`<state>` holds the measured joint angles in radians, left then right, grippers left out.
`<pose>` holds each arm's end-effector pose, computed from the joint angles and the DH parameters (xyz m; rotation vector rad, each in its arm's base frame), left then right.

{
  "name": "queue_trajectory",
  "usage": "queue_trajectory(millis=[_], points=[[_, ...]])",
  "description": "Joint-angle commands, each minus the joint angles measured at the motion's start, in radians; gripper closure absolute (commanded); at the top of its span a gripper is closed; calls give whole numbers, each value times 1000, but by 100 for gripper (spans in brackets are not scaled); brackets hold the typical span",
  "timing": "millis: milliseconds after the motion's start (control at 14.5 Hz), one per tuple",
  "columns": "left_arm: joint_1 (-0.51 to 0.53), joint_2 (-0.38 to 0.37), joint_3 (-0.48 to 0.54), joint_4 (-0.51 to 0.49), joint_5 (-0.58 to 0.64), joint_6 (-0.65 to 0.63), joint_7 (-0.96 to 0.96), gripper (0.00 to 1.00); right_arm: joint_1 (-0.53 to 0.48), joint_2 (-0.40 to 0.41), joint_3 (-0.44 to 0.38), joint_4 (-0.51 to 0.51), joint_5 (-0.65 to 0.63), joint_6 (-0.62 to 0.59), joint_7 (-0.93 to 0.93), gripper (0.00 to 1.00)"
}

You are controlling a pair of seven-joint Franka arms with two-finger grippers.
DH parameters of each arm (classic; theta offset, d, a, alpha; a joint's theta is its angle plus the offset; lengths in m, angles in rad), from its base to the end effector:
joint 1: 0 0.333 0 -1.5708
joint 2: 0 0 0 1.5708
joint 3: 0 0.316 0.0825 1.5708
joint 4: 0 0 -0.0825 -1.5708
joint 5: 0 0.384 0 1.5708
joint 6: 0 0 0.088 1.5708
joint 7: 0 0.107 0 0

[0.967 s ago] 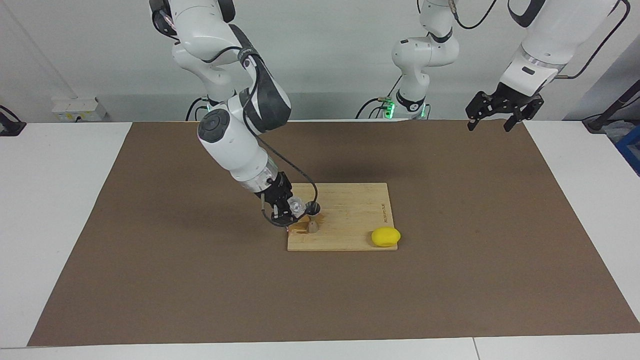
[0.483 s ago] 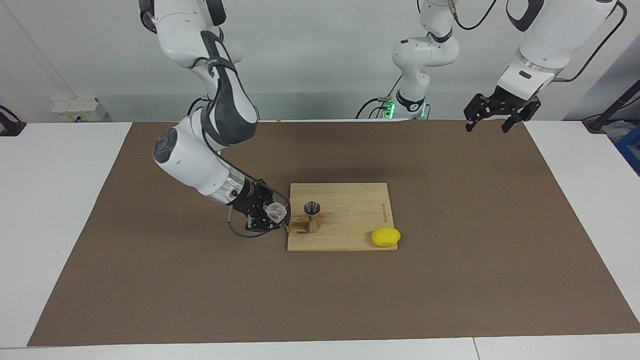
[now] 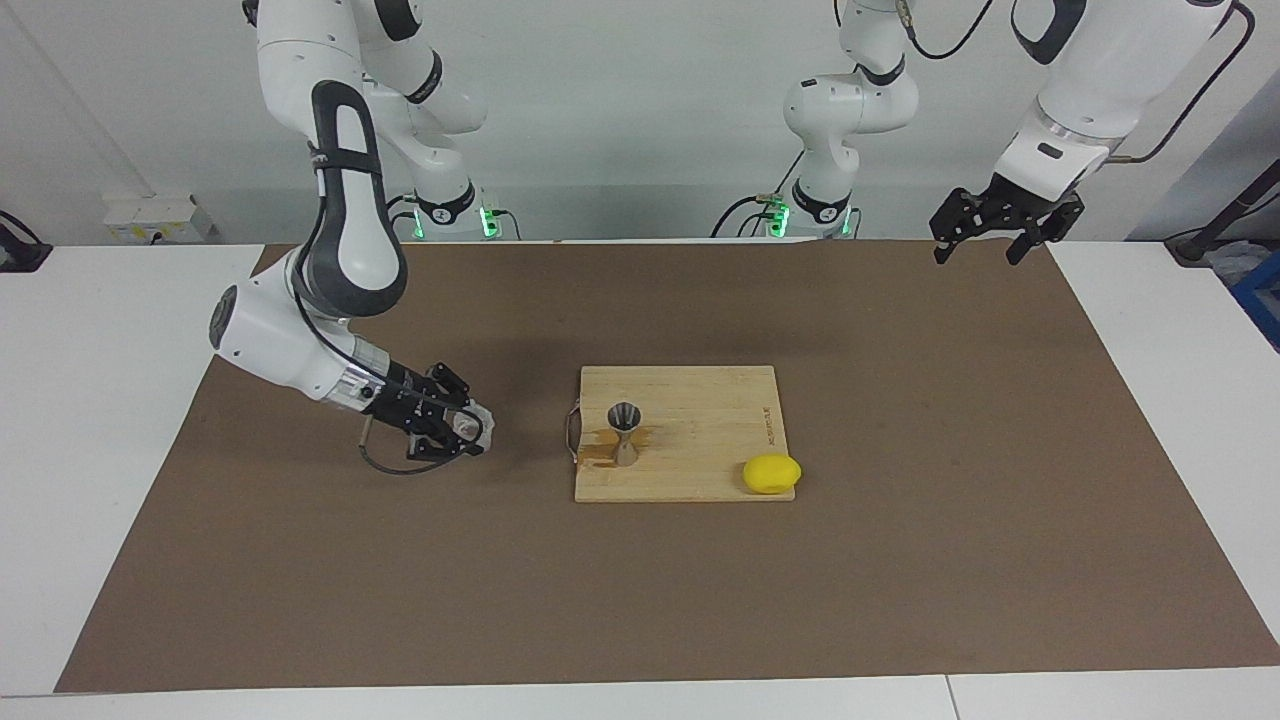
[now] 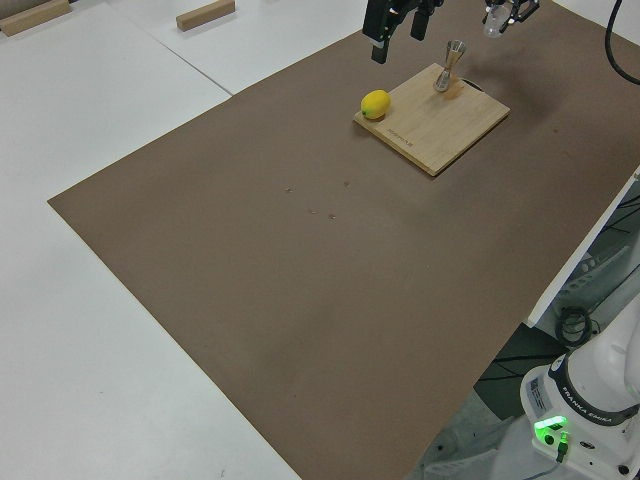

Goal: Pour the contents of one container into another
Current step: 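Carry the glass back away from the board with the right gripper, then lower the glass onto the table and open the right gripper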

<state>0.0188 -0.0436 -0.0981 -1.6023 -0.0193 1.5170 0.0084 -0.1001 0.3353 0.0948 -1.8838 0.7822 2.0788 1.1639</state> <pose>0.5332 -0.0457 0.6288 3.1243 -0.1378 -0.0663 0.6192 0.0292 0.3336 -1.7729 1.8596 0.6516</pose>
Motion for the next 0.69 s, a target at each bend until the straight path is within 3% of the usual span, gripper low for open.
queue_trajectory(millis=[0, 622], points=[[6, -30, -2, -31, 16, 22, -1, 0, -65, -33, 13, -81, 51, -25, -120, 100], [4, -30, 0, -30, 16, 8, 2, 0, -242, 33, 11, -123, 72, -111, -411, 99]])
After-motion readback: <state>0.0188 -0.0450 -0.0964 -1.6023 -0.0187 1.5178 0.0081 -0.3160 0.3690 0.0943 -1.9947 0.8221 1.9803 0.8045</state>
